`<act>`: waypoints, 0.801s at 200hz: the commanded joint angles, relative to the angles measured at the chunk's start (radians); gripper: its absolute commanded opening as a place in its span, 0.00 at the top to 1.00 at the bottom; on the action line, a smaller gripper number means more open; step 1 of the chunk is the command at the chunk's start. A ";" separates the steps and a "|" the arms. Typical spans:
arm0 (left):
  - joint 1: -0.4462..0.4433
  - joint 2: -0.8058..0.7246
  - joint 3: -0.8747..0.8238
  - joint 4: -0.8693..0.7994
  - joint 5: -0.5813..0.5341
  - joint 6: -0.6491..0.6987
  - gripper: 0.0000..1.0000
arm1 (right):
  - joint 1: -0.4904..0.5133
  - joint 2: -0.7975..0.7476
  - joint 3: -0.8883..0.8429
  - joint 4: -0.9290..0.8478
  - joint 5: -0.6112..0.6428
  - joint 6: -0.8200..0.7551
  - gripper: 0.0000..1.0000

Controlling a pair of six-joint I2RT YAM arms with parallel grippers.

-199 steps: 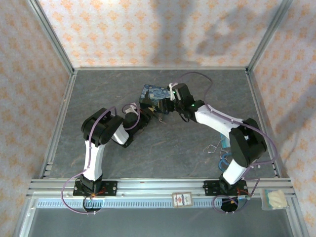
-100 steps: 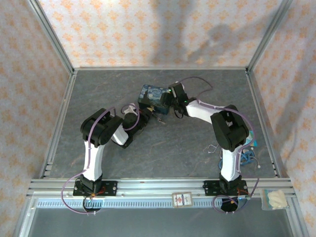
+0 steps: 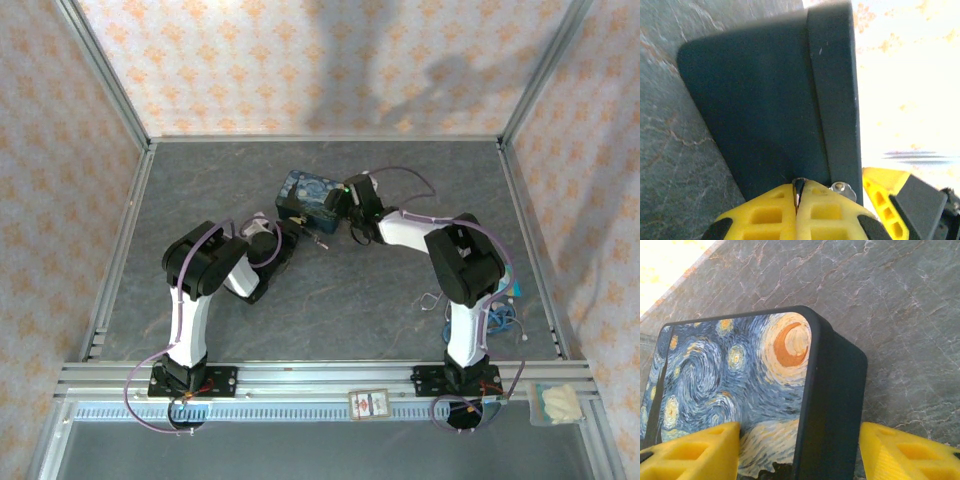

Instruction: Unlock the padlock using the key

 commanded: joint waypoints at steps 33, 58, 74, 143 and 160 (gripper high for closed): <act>0.006 -0.047 -0.035 0.008 -0.187 -0.069 1.00 | -0.010 -0.028 -0.052 -0.041 0.091 0.050 0.39; 0.012 -0.056 -0.040 0.012 -0.163 -0.060 1.00 | -0.010 -0.027 -0.036 -0.043 0.093 0.042 0.39; 0.024 -0.075 -0.052 0.017 -0.114 -0.043 1.00 | -0.010 -0.023 -0.015 -0.051 0.093 0.021 0.39; 0.135 -0.378 -0.141 -0.295 0.153 0.133 1.00 | -0.010 -0.133 0.040 -0.053 0.105 -0.170 0.00; 0.166 -0.447 -0.153 -0.424 0.218 0.181 1.00 | -0.010 -0.187 0.017 -0.055 0.132 -0.211 0.00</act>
